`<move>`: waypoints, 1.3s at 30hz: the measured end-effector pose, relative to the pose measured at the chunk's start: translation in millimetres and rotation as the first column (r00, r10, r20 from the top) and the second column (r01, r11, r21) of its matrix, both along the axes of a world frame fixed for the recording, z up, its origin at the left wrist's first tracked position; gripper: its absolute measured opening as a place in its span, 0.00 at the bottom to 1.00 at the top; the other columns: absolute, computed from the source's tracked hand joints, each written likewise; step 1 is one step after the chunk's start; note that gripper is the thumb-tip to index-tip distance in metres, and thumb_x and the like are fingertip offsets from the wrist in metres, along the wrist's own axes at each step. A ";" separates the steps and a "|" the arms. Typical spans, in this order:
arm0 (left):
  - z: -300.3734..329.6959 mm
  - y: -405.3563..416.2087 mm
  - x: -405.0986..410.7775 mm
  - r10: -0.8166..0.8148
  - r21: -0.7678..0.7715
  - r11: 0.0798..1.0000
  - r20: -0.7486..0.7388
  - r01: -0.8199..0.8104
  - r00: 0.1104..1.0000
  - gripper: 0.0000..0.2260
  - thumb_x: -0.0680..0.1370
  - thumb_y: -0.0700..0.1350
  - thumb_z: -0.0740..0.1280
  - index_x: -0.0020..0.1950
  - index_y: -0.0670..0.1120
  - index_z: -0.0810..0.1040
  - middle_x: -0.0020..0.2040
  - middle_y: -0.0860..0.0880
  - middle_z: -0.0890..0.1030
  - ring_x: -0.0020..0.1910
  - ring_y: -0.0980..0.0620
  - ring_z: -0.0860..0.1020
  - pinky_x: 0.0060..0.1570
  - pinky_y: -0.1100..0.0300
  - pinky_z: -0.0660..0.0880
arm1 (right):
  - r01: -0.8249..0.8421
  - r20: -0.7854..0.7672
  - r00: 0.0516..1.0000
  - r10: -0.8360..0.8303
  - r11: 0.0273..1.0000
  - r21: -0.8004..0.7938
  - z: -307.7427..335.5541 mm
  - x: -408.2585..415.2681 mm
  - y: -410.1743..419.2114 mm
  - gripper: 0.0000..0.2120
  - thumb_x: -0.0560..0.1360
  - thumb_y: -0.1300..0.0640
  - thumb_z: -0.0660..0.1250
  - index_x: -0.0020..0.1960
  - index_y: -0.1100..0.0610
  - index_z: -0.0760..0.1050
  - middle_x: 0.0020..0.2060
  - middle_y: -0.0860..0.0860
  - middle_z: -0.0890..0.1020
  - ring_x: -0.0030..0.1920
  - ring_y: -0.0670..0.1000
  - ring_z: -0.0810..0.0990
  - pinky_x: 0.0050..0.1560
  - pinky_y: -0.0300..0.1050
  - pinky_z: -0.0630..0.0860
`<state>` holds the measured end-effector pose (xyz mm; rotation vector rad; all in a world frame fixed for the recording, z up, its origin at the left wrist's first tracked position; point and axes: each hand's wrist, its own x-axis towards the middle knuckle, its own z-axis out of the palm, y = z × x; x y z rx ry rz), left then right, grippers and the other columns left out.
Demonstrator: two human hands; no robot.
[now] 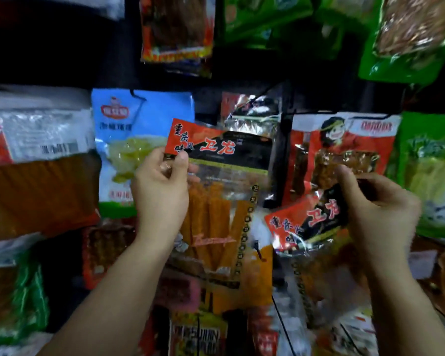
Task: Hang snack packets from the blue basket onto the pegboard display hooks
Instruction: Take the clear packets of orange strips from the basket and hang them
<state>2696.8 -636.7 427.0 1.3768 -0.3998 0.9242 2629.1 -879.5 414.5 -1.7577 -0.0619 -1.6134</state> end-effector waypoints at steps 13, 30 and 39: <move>47.2 -61.7 29.6 -0.294 0.032 0.955 -0.031 0.295 0.955 0.06 0.79 0.43 0.64 0.43 0.51 0.78 0.33 0.52 0.84 0.32 0.55 0.82 0.32 0.60 0.78 | -0.382 -0.075 0.921 0.381 0.924 0.003 68.8 53.0 13.5 0.22 0.77 0.51 0.67 0.34 0.67 0.68 0.29 0.66 0.72 0.29 0.61 0.70 0.29 0.53 0.67; 155.7 -91.3 38.2 -0.196 0.267 0.956 0.260 0.125 0.946 0.06 0.75 0.47 0.69 0.38 0.54 0.79 0.36 0.57 0.82 0.39 0.58 0.81 0.45 0.57 0.79 | -0.135 0.179 0.976 0.127 0.990 0.036 122.4 64.9 -0.5 0.24 0.78 0.51 0.65 0.30 0.63 0.64 0.24 0.56 0.64 0.28 0.46 0.61 0.28 0.48 0.57; 152.5 -88.4 48.0 -0.135 0.257 0.963 0.202 0.081 0.970 0.08 0.75 0.48 0.70 0.36 0.53 0.79 0.35 0.53 0.82 0.38 0.50 0.82 0.44 0.45 0.80 | -0.009 0.077 0.997 0.010 1.000 -0.015 123.0 72.0 3.6 0.23 0.78 0.50 0.64 0.29 0.61 0.65 0.23 0.57 0.69 0.25 0.54 0.66 0.27 0.49 0.61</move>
